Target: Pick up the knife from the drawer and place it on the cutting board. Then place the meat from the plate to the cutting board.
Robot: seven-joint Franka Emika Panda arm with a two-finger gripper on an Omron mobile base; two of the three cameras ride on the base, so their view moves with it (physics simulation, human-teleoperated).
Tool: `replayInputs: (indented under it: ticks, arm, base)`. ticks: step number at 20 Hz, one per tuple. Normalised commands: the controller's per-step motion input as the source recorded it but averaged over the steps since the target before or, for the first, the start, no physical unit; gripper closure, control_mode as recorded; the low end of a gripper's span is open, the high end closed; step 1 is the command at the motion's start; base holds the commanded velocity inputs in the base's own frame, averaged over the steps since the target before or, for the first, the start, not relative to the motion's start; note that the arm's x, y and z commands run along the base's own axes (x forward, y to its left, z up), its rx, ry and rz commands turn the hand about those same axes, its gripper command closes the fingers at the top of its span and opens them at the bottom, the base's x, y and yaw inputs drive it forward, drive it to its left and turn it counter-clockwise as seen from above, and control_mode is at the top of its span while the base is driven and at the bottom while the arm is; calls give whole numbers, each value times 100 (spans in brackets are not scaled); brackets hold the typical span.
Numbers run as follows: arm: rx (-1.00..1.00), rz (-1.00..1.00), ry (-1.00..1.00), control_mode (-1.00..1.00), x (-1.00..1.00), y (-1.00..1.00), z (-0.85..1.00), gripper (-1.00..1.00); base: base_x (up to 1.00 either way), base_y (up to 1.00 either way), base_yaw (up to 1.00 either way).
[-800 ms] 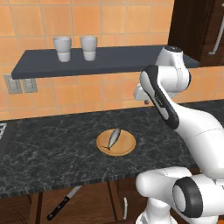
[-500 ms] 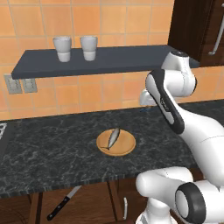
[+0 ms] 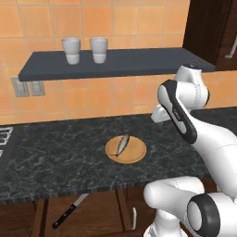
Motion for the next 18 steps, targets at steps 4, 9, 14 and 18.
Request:
replayInputs:
  ticks: [4, 9, 14, 18]
  arm:
    - [0, 0, 0, 100, 0, 0, 0, -100]
    - [0, 0, 0, 100, 0, 0, 0, -100]
    - [0, 0, 0, 100, 0, 0, 0, -100]
    - [0, 0, 0, 100, 0, 0, 0, -100]
  base:
    - [-36, -6, 70]
    - [-21, -41, 64]
    - [-44, -58, 52]
    - [-28, -58, 45]
